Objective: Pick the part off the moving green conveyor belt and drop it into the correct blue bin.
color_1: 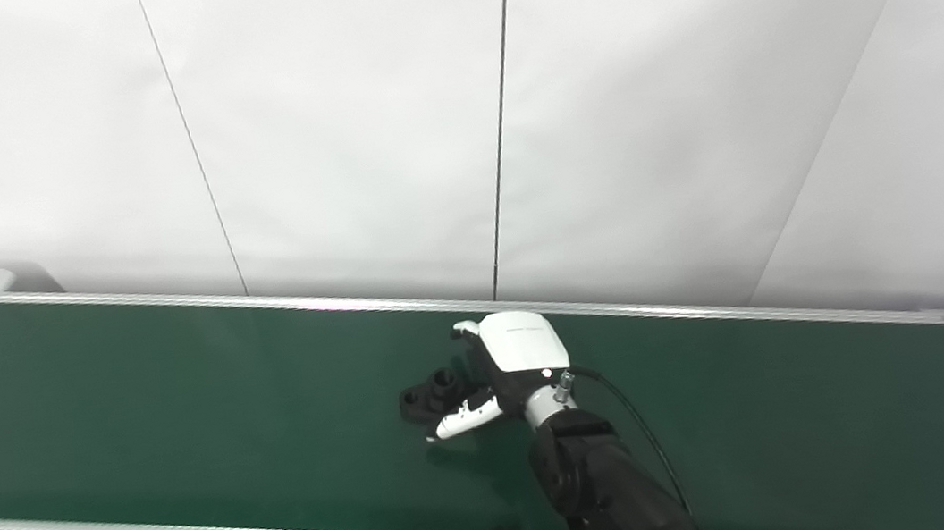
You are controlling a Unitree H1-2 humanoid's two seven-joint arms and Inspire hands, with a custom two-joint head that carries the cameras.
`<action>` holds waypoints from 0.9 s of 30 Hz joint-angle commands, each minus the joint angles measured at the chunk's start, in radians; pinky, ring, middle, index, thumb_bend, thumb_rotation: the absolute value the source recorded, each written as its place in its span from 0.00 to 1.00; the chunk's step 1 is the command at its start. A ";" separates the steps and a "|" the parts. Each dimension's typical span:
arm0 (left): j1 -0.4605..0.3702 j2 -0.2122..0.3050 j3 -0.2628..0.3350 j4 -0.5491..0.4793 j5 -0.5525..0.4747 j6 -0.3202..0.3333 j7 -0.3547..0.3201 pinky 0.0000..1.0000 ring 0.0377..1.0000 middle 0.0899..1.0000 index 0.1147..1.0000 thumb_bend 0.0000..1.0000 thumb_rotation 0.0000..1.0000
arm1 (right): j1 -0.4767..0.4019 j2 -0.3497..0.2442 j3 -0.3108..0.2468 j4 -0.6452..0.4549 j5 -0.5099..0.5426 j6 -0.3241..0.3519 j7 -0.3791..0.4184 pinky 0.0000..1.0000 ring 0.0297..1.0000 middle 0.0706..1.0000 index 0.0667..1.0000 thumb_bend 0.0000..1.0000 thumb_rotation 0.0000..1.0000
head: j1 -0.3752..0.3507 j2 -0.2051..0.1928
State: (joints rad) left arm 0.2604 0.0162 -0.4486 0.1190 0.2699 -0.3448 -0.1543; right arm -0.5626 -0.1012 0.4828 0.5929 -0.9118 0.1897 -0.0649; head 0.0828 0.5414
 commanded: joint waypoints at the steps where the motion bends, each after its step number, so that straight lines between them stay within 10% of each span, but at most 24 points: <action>1: 0.013 -0.060 -0.037 -0.041 0.004 -0.015 0.012 0.79 0.94 1.00 1.00 0.76 0.76 | -0.009 -0.002 -0.003 0.018 0.020 0.015 -0.001 0.33 0.42 0.52 0.71 0.79 0.47 | 0.000 0.001; 10: 0.022 -0.057 -0.040 -0.068 0.006 0.010 0.006 0.81 0.95 1.00 1.00 0.76 0.76 | 0.003 -0.009 0.048 0.044 0.005 0.042 0.026 0.20 0.25 0.32 0.46 0.51 0.16 | 0.001 0.012; 18: 0.027 -0.056 -0.044 -0.076 0.013 0.020 0.010 0.79 0.95 1.00 1.00 0.77 0.77 | 0.011 -0.035 0.115 0.004 -0.018 0.162 0.188 0.25 0.31 0.39 0.46 0.51 0.11 | 0.002 0.017; 27: 0.035 -0.053 -0.048 -0.097 0.002 0.038 0.003 0.82 0.96 1.00 1.00 0.79 0.77 | 0.046 -0.045 0.123 -0.009 -0.005 0.172 0.186 0.18 0.23 0.37 0.47 0.52 0.00 | 0.003 0.028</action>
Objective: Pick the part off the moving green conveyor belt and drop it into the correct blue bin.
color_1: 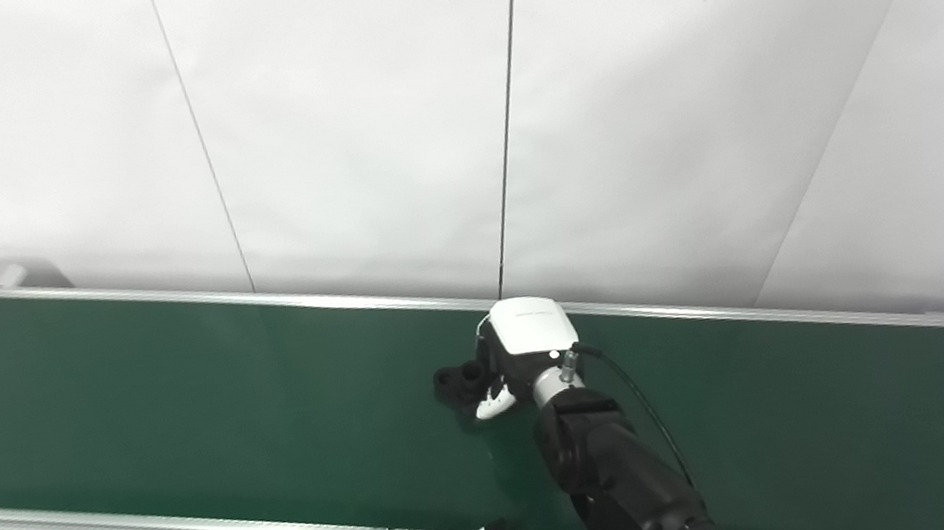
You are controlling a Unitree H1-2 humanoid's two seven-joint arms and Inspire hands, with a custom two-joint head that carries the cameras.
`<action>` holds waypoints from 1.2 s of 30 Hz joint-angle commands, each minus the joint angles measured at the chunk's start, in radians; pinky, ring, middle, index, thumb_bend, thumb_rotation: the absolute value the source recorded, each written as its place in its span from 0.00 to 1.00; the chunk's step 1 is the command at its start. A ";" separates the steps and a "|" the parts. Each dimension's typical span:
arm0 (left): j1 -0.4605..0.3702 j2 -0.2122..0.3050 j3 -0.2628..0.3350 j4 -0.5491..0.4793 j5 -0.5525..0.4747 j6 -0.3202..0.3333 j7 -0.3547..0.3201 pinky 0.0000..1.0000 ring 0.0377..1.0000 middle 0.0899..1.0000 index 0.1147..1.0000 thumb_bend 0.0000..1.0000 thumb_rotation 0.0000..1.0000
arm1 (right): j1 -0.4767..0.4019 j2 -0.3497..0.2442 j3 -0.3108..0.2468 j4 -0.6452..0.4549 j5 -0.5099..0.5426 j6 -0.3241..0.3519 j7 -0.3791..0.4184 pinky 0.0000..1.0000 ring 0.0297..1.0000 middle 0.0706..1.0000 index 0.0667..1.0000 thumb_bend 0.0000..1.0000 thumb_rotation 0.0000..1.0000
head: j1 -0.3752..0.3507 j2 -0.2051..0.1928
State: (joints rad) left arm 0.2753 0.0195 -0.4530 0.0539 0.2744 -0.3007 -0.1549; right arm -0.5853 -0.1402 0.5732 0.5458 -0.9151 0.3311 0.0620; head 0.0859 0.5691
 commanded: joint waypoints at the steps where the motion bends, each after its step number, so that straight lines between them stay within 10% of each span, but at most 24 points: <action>1: 0.020 -0.056 -0.044 -0.031 0.000 -0.010 0.005 0.82 0.96 1.00 1.00 0.78 0.77 | 0.073 -0.006 0.035 0.038 -0.003 0.029 0.054 0.18 0.23 0.37 0.47 0.52 0.00 | -0.001 0.002; 23: 0.018 -0.035 -0.033 -0.066 -0.009 0.021 -0.007 0.84 0.97 1.00 1.00 0.79 0.79 | 0.216 -0.118 -0.092 -0.256 0.107 -0.143 -0.169 0.24 0.28 0.38 0.49 0.52 0.00 | -0.071 0.035; 36: 0.032 0.023 -0.001 -0.172 -0.064 0.103 -0.058 0.95 1.00 1.00 1.00 0.82 0.86 | 0.363 -0.152 -0.190 -0.690 0.053 -0.030 -0.013 0.20 0.24 0.43 0.45 0.52 0.00 | -0.273 0.125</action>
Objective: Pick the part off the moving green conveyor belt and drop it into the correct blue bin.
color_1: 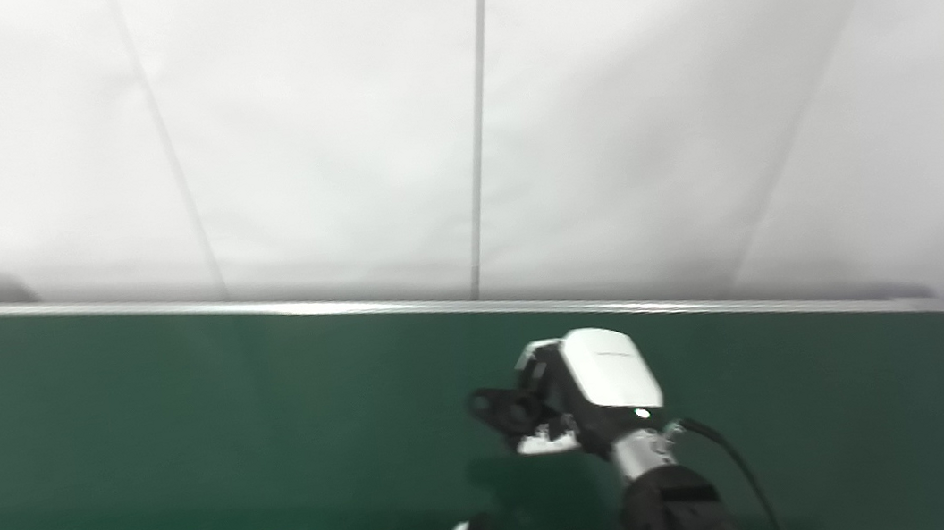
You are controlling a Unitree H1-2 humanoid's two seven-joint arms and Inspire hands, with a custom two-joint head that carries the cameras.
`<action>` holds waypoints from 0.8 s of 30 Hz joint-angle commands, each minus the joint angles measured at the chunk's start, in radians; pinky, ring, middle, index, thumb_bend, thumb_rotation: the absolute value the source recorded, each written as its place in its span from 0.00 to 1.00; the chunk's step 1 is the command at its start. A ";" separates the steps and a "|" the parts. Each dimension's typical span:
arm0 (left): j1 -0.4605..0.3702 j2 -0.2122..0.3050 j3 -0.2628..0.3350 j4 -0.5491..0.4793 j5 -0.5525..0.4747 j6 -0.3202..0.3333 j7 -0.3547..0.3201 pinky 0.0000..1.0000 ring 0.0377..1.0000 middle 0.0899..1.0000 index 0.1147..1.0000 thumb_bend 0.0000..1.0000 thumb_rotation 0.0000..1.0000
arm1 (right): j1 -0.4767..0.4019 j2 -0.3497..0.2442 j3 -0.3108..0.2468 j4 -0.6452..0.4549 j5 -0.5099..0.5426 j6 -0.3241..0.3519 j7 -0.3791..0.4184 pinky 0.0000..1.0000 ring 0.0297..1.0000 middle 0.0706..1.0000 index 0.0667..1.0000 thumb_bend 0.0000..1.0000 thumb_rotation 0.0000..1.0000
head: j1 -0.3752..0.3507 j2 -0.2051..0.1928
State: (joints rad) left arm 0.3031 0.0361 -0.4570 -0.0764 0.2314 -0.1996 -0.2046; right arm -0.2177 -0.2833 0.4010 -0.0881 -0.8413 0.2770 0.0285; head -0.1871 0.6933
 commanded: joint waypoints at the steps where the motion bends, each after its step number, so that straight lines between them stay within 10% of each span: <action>1: 0.006 0.013 0.007 -0.053 -0.026 0.005 -0.011 0.96 1.00 1.00 1.00 0.82 0.86 | 0.006 -0.008 -0.021 -0.089 -0.030 0.036 0.040 0.20 0.24 0.43 0.45 0.52 0.00 | -0.040 0.019; 16: -0.005 0.076 0.083 -0.227 -0.134 0.131 -0.050 1.00 1.00 1.00 1.00 0.77 0.95 | 0.268 -0.043 -0.136 -0.556 -0.127 0.105 0.335 0.21 0.24 0.43 0.45 0.52 0.00 | -0.251 0.194; 24: -0.043 0.090 0.114 -0.228 -0.161 0.136 -0.060 1.00 1.00 1.00 1.00 0.73 0.96 | 0.416 -0.026 -0.184 -0.607 -0.162 0.054 0.360 0.18 0.22 0.43 0.45 0.52 0.00 | -0.300 0.209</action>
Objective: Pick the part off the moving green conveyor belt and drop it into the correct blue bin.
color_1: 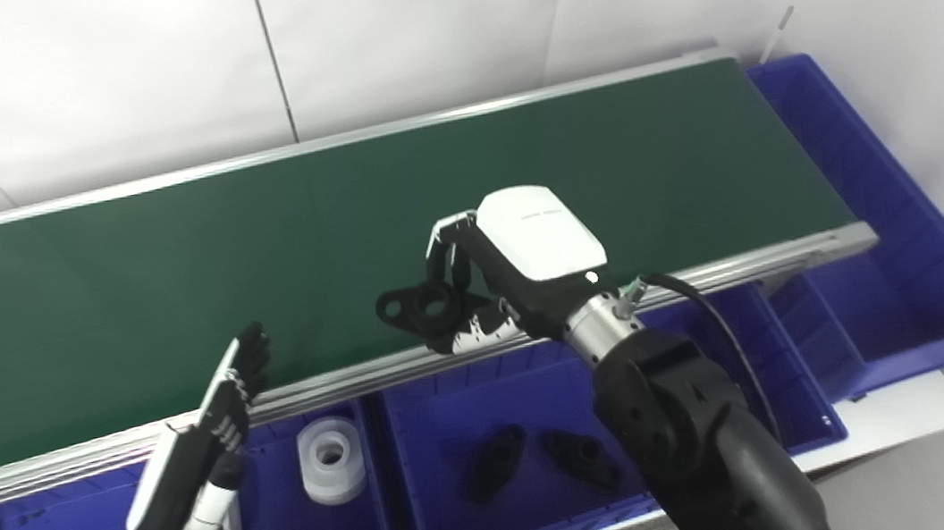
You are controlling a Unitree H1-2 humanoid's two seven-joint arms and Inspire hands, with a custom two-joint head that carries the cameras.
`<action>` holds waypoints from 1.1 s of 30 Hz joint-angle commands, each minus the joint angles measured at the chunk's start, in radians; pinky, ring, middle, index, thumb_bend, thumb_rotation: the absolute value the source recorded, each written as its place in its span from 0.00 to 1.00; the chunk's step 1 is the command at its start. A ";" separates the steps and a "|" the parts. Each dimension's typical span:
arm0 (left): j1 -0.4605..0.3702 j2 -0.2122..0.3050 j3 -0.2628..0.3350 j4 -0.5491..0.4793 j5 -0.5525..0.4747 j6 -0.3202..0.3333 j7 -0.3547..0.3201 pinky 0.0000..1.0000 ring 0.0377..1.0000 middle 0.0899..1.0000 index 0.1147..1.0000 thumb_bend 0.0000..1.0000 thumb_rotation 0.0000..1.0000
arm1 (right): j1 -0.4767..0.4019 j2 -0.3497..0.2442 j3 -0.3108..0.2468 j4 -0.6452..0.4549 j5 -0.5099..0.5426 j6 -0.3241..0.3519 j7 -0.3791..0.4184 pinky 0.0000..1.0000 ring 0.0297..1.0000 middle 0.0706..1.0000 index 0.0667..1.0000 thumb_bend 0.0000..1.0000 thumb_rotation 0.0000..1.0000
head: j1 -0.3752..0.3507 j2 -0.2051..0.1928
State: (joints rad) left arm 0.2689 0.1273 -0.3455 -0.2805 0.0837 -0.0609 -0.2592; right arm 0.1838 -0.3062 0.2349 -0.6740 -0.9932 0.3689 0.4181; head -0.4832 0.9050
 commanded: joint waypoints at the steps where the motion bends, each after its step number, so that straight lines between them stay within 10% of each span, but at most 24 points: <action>1: -0.010 0.000 0.004 -0.024 -0.013 -0.002 -0.005 1.00 1.00 1.00 1.00 0.74 0.96 | 0.031 -0.006 -0.024 -0.014 -0.007 -0.046 -0.036 0.18 0.21 0.43 0.45 0.52 0.00 | -0.004 -0.003; 33: -0.015 0.031 0.039 0.009 -0.040 -0.035 -0.018 0.99 1.00 1.00 1.00 0.70 0.95 | 0.190 -0.231 -0.239 0.069 -0.058 -0.156 0.034 0.17 0.21 0.43 0.45 0.53 0.00 | -0.071 -0.043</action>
State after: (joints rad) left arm 0.2645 0.1585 -0.3069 -0.2481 0.0498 -0.0686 -0.2723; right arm 0.3698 -0.5081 0.0170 -0.5802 -1.0464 0.2299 0.4484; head -0.5522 0.8590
